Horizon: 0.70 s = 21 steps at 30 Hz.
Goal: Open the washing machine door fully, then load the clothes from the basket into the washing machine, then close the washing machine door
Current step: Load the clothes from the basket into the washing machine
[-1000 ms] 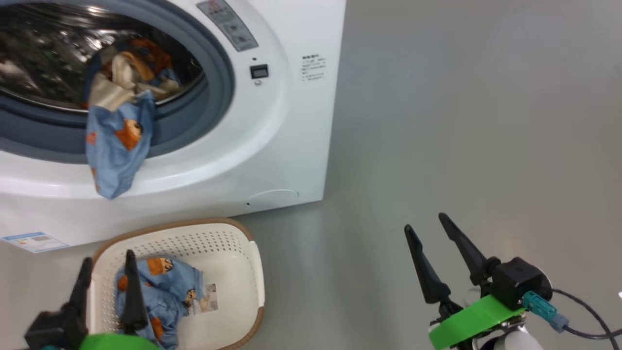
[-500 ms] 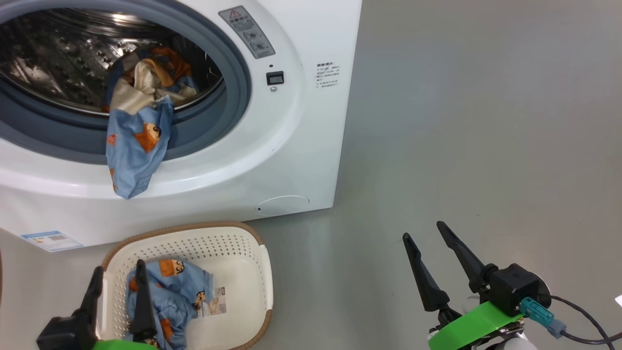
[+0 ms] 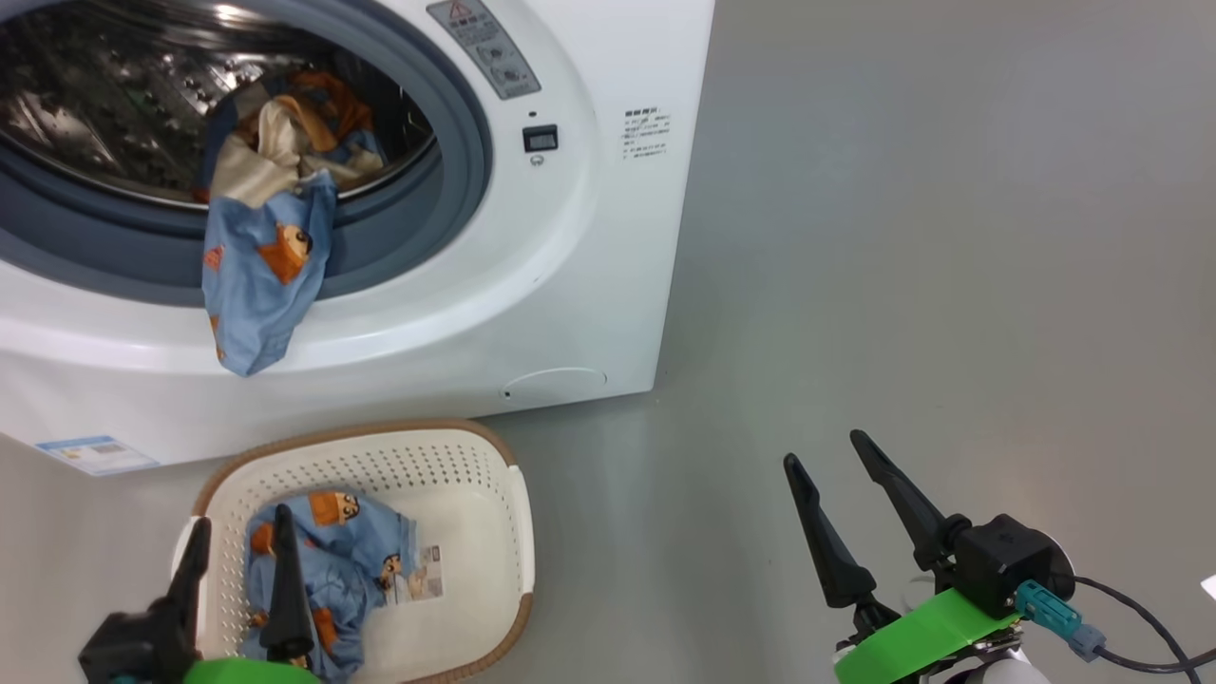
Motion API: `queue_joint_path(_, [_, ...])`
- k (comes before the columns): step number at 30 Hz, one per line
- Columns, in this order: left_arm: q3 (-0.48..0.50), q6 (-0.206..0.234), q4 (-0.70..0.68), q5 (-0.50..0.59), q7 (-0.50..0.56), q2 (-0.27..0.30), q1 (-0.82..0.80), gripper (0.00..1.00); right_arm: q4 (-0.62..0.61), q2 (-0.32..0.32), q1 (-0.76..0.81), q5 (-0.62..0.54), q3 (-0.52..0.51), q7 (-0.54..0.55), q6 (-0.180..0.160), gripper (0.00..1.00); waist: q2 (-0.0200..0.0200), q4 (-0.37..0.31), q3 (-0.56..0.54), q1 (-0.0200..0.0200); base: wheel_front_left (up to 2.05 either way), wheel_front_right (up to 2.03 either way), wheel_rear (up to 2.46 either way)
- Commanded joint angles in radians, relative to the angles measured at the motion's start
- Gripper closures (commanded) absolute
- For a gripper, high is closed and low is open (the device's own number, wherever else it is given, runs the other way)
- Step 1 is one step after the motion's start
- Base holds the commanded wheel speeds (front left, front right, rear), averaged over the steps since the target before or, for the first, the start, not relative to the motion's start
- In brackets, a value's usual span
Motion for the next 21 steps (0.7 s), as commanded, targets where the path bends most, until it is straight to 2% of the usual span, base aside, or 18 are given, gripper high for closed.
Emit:
queue_joint_path(1, [0.035,-0.014,-0.006,-0.006,-0.004,0.020,-0.058,0.00,-0.029,-0.001,-0.022,0.000,0.029,-0.005,0.002,0.00,0.0000,0.002,0.017,0.0000,0.00,0.00,0.00])
queue_joint_path(9, [0.036,-0.097,0.090,-0.059,0.025,0.028,-0.170,0.00,-0.041,-0.001,-0.060,0.001,0.041,-0.010,0.002,0.00,0.0000,-0.011,0.094,0.0000,0.00,0.00,0.00])
queue_joint_path(14, [0.036,-0.156,0.162,-0.087,0.066,0.041,-0.294,0.00,-0.046,-0.001,-0.091,0.004,0.041,-0.017,0.002,0.00,0.0000,-0.018,0.162,0.0000,0.00,0.00,0.00])
queue_joint_path(15, [0.036,-0.156,0.162,-0.087,0.066,0.041,-0.294,0.00,-0.046,-0.001,-0.091,0.004,0.041,-0.017,0.002,0.00,0.0000,-0.018,0.162,0.0000,0.00,0.00,0.00])
queue_joint_path(21, [0.041,-0.216,0.247,-0.099,0.144,0.084,-0.497,0.00,-0.054,-0.001,-0.145,0.008,0.050,-0.027,0.002,0.00,0.0000,-0.031,0.253,0.0000,0.00,0.00,0.00])
